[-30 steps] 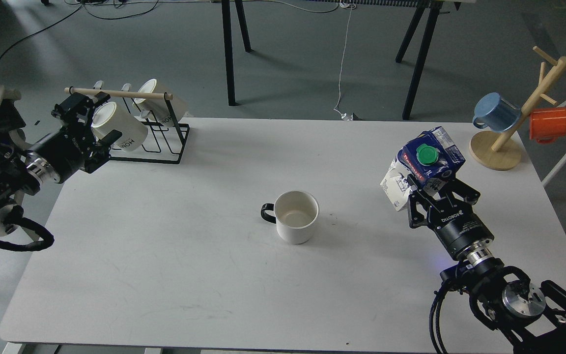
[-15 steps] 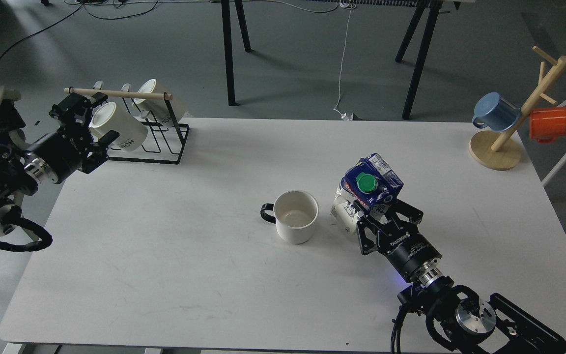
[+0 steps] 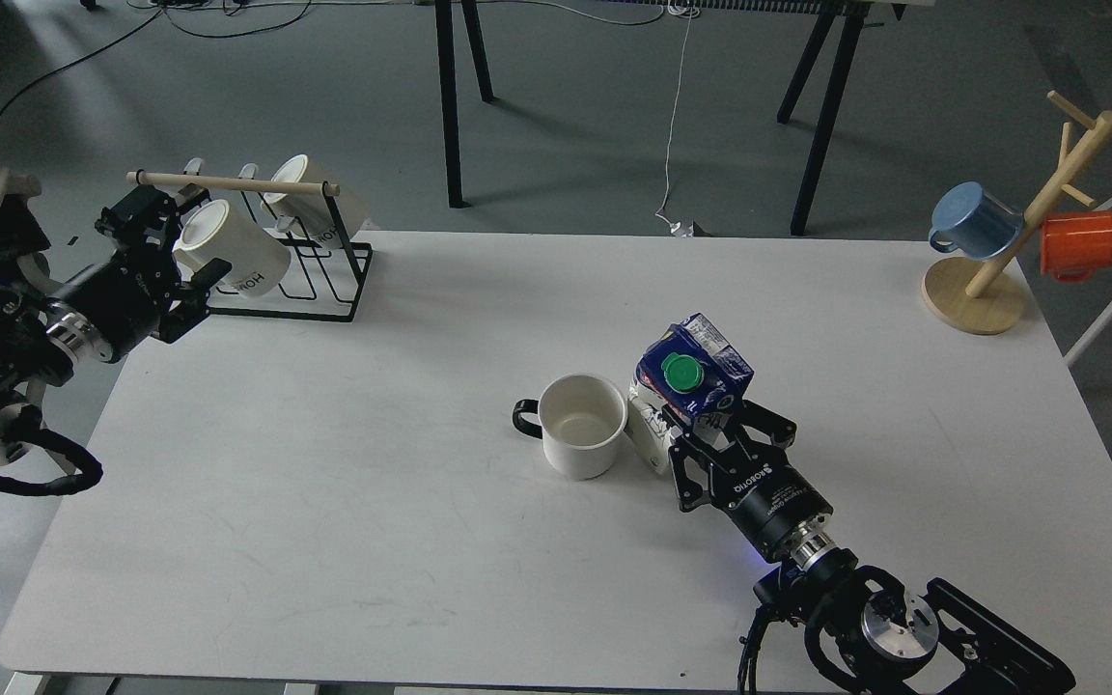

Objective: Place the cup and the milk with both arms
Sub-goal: 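Carry the milk carton with the right gripper beside the white mug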

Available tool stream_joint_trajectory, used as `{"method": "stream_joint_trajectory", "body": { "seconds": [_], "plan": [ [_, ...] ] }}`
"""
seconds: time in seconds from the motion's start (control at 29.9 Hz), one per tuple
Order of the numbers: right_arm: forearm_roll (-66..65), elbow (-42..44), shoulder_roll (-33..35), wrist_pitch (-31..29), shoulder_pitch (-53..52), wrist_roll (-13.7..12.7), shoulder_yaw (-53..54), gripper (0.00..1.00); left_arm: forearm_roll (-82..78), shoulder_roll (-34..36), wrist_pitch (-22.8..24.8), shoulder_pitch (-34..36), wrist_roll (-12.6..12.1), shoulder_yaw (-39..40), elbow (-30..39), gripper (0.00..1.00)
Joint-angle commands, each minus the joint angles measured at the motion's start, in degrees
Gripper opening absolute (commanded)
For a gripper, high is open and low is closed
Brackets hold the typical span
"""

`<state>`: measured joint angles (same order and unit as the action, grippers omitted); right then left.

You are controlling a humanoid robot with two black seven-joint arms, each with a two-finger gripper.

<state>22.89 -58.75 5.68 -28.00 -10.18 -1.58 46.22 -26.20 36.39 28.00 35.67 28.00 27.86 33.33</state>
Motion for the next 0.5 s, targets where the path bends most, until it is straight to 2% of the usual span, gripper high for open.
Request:
{"method": "stream_joint_trajectory", "body": {
  "seconds": [0.0,0.47],
  "plan": [
    [-0.12,0.04,-0.32,0.00,-0.01,0.00,0.01,0.37,0.01,0.00,0.00,-0.07,0.00,0.09,-0.02,0.99],
    [-0.21,1.62,-0.15,0.00,0.69,-0.09,-0.08,0.44,0.01,0.00,0.00,-0.07,0.00,0.00,-0.19,0.99]
  ]
}}
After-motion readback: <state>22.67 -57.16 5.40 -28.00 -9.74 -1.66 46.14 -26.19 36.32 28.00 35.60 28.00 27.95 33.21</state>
